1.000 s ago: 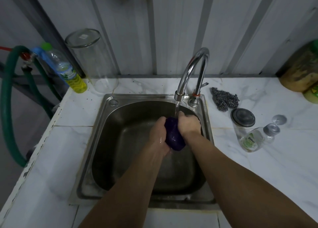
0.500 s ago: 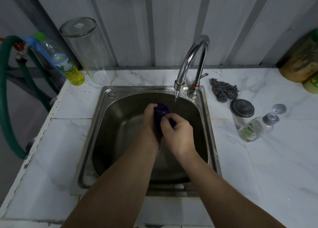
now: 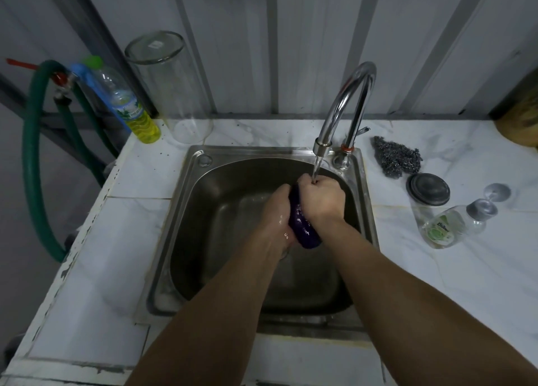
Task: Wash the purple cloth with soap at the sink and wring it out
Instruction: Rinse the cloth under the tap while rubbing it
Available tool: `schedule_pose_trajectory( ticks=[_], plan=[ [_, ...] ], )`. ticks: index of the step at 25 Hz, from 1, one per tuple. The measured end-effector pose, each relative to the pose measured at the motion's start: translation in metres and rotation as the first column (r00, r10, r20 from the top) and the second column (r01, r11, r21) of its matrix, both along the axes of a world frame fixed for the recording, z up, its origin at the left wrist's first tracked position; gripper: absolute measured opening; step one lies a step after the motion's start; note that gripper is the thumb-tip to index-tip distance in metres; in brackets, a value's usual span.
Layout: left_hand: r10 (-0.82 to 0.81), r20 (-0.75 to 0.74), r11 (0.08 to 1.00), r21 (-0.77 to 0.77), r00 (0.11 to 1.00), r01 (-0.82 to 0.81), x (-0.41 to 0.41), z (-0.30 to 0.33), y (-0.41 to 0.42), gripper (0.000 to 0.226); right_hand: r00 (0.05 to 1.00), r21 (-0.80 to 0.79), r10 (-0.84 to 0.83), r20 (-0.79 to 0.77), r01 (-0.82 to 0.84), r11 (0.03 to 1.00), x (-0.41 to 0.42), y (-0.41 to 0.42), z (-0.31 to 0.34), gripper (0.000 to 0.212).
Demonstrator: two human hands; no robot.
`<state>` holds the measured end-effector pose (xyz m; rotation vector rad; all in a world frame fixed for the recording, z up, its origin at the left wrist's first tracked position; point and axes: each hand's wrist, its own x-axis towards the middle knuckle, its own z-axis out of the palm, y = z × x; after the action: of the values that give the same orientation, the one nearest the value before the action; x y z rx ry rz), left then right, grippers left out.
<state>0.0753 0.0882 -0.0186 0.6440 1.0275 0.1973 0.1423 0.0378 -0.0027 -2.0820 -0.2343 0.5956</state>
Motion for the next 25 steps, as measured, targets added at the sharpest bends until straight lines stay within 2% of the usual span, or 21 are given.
schedule_pose_trajectory(
  ticks=[2, 4, 6, 8, 10, 11, 12, 14, 16, 18, 19, 20, 21, 22, 23, 24, 25],
  plan=[
    [-0.013, -0.019, 1.000, 0.016, 1.000, 0.013, -0.002, 0.002, -0.004, 0.037, 0.995, -0.028, -0.040, -0.092, 0.037, 0.999, 0.011, -0.001, -0.013, 0.035],
    [0.048, 0.013, 0.999, -0.012, 0.999, -0.048, -0.008, 0.004, -0.007, 0.037, 0.981, -0.056, -0.079, -0.178, 0.070, 0.996, 0.018, -0.003, -0.021, 0.045],
    [0.154, 0.065, 0.986, -0.080, 0.986, -0.148, -0.014, 0.000, -0.001, 0.036, 0.932, 0.062, -0.123, -0.342, 0.153, 0.986, 0.024, -0.010, -0.018, 0.056],
    [0.193, 0.028, 0.980, -0.056, 0.981, -0.191, -0.019, -0.005, 0.004, 0.034, 0.890, 0.256, -0.056, -0.452, 0.190, 0.948, 0.029, -0.012, -0.012, 0.052],
    [0.131, -0.122, 0.985, 0.129, 0.984, -0.116, -0.018, -0.011, 0.002, 0.034, 0.898, 0.381, 0.045, -0.438, 0.140, 0.914, 0.026, -0.014, -0.001, 0.032],
    [0.097, -0.151, 0.982, 0.176, 0.984, -0.069, -0.016, -0.010, -0.001, 0.036, 0.912, 0.413, 0.087, -0.401, 0.095, 0.906, 0.021, -0.014, 0.005, 0.024],
    [0.051, -0.121, 0.984, 0.173, 0.991, -0.029, -0.013, -0.009, -0.003, 0.043, 0.927, 0.421, 0.133, -0.351, 0.029, 0.907, 0.015, -0.014, 0.010, 0.020],
    [-0.010, 0.029, 0.997, 0.078, 1.000, 0.008, -0.007, -0.003, -0.006, 0.059, 0.928, 0.439, 0.255, -0.272, -0.116, 0.891, 0.002, -0.016, 0.014, 0.013],
    [0.015, 0.169, 0.999, -0.047, 0.986, -0.008, -0.007, 0.005, 0.001, 0.051, 0.913, 0.466, 0.336, -0.233, -0.198, 0.862, -0.008, -0.027, 0.014, 0.017],
    [0.063, 0.229, 0.994, -0.102, 0.971, -0.041, -0.007, 0.006, 0.011, 0.039, 0.968, 0.495, 0.206, -0.141, -0.111, 0.862, -0.011, -0.040, 0.004, 0.020],
    [0.098, 0.261, 0.990, -0.124, 0.960, -0.067, -0.008, 0.008, 0.013, 0.040, 0.985, 0.493, 0.102, -0.137, -0.021, 0.870, -0.010, -0.046, -0.005, 0.017],
    [0.129, 0.295, 0.983, -0.164, 0.947, -0.083, -0.008, 0.008, 0.014, 0.044, 0.977, 0.481, 0.038, -0.208, 0.068, 0.874, -0.008, -0.049, -0.012, 0.022],
    [0.146, 0.317, 0.975, -0.204, 0.937, -0.083, -0.008, 0.008, 0.013, 0.049, 0.925, 0.492, 0.071, -0.372, 0.132, 0.860, -0.007, -0.051, -0.017, 0.038],
    [0.145, 0.322, 0.970, -0.233, 0.936, -0.070, -0.008, 0.009, 0.010, 0.051, 0.811, 0.534, 0.177, -0.558, 0.188, 0.824, -0.007, -0.051, -0.020, 0.053],
    [0.125, 0.319, 0.967, -0.250, 0.939, -0.044, -0.009, 0.010, 0.008, 0.051, 0.687, 0.556, 0.262, -0.678, 0.247, 0.793, -0.005, -0.050, -0.020, 0.061],
    [0.099, 0.312, 0.965, -0.263, 0.945, -0.014, -0.010, 0.010, 0.006, 0.049, 0.605, 0.568, 0.310, -0.733, 0.294, 0.768, 0.000, -0.047, -0.018, 0.065],
    [0.071, 0.308, 0.962, -0.274, 0.949, 0.017, -0.012, 0.011, 0.005, 0.047, 0.592, 0.573, 0.318, -0.741, 0.310, 0.759, 0.005, -0.044, -0.016, 0.065]
  ],
)
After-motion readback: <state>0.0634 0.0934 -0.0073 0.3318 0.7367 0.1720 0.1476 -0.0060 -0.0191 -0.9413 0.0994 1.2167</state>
